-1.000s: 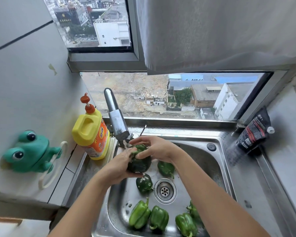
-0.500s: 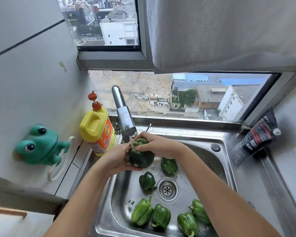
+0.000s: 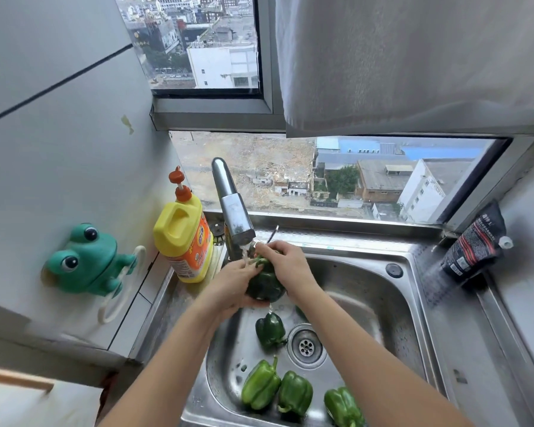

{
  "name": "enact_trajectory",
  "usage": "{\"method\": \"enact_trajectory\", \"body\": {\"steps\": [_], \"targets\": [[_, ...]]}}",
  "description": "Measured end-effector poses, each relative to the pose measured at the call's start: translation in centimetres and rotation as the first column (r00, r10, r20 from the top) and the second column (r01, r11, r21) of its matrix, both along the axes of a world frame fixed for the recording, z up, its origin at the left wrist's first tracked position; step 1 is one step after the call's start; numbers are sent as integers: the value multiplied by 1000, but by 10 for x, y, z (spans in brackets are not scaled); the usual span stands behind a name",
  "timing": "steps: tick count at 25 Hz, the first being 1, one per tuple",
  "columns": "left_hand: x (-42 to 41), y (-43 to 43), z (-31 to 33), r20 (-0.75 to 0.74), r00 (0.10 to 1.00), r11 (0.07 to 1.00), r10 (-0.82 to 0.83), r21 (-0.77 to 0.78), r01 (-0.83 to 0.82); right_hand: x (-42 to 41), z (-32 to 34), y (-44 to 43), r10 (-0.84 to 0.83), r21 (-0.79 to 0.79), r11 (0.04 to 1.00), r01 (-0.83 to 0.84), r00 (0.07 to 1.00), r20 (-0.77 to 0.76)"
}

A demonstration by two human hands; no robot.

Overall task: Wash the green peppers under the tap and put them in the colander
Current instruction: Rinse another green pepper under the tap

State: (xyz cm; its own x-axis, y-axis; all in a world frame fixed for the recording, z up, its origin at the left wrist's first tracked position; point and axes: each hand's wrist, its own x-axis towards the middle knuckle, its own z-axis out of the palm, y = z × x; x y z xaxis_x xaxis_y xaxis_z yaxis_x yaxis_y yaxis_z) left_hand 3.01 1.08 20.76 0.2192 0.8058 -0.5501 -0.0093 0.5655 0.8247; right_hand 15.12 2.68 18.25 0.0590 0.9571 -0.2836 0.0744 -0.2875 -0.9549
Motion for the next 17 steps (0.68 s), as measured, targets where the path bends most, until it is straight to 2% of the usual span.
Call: {"method": "enact_trajectory", "body": {"steps": [3, 5, 7, 9, 10, 11, 12, 13, 14, 17], "targets": [[16, -3, -6, -162, 984, 989, 75, 137, -53, -3, 1, 3, -75, -118, 991, 62, 990, -115], [20, 0, -7, -184, 962, 969, 200, 181, -167, -8, 3, 3, -26, -41, 999, 24, 998, -61], [16, 5, -4, -96, 942, 945, 322, 90, -314, -13, 8, 0, 68, 51, 997, -64, 995, -72], [5, 8, -1, 49, 923, 919, 381, -132, -372, -17, 10, -5, 231, 143, 966, -216, 968, -97], [-1, 8, -1, 155, 908, 908, 388, -235, -348, -18, 10, -8, 299, 232, 929, -287, 954, -17], [-6, 8, -1, 259, 878, 895, 402, -311, -318, -19, 11, -11, 318, 349, 869, -352, 936, 152], [-9, 7, -2, 342, 844, 887, 413, -359, -289, -20, 9, -13, 273, 467, 789, -401, 908, 318], [-11, 8, -5, 411, 809, 883, 421, -389, -263, -22, 8, -15, 216, 565, 705, -428, 889, 403], [-13, 9, -8, 452, 784, 879, 425, -413, -239, -23, 7, -17, 176, 625, 660, -417, 895, 411], [-17, 12, -8, 465, 782, 876, 415, -437, -205, -22, 4, -22, 132, 628, 706, -329, 931, 340]]}}
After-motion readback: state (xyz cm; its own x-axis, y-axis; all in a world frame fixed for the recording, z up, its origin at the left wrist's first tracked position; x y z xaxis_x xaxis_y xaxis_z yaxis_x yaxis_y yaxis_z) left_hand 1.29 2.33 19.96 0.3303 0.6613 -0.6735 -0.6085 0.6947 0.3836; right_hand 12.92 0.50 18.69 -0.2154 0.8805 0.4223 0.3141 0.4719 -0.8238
